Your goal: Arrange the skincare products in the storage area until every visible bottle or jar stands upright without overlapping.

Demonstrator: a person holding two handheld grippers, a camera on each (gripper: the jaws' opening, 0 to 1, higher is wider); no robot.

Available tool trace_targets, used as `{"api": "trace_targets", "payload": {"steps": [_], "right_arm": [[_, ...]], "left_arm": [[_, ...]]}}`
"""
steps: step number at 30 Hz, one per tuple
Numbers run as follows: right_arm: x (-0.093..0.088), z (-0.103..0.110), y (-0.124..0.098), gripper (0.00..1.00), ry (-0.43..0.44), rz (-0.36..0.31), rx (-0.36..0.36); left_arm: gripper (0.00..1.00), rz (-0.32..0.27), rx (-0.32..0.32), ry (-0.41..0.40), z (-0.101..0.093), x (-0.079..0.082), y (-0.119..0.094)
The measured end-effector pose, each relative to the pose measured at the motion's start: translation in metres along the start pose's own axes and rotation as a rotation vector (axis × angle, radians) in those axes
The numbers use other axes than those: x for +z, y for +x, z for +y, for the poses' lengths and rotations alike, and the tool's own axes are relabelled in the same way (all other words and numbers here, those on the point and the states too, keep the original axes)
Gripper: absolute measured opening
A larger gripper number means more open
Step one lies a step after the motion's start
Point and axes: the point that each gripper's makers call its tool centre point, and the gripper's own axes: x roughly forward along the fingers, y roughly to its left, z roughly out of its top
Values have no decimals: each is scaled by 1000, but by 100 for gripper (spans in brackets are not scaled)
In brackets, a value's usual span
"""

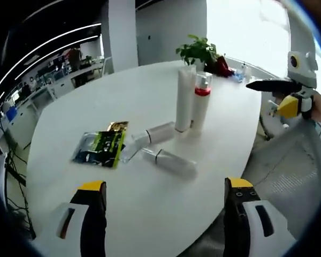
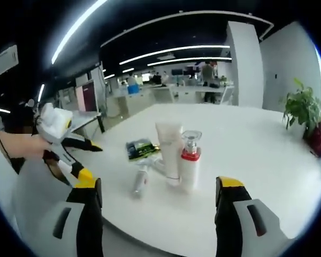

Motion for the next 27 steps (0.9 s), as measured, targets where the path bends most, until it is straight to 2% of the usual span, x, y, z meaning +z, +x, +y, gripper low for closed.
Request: {"api": "trace_targets", "payload": {"steps": [4,8,11,21,27], "right_arm": [[1,-5,-1,86,15,-14,-16],[0,-4,0,86,3,-12,-16],[0,-3,0,85,-3,-10,-14],[2,-6,-1,84,25,-27,-18],[1,-5,-1,83,29,-27,-17]], "left_arm": [[87,32,-6,-15,-7,-4,10],[87,70,-7,-36,-5,-9,24],[85,115,-9,-89,-9,-13,32],[80,185,5,-133,-12,-13,47],[77,241,14,-216,-17,-13,62]]}}
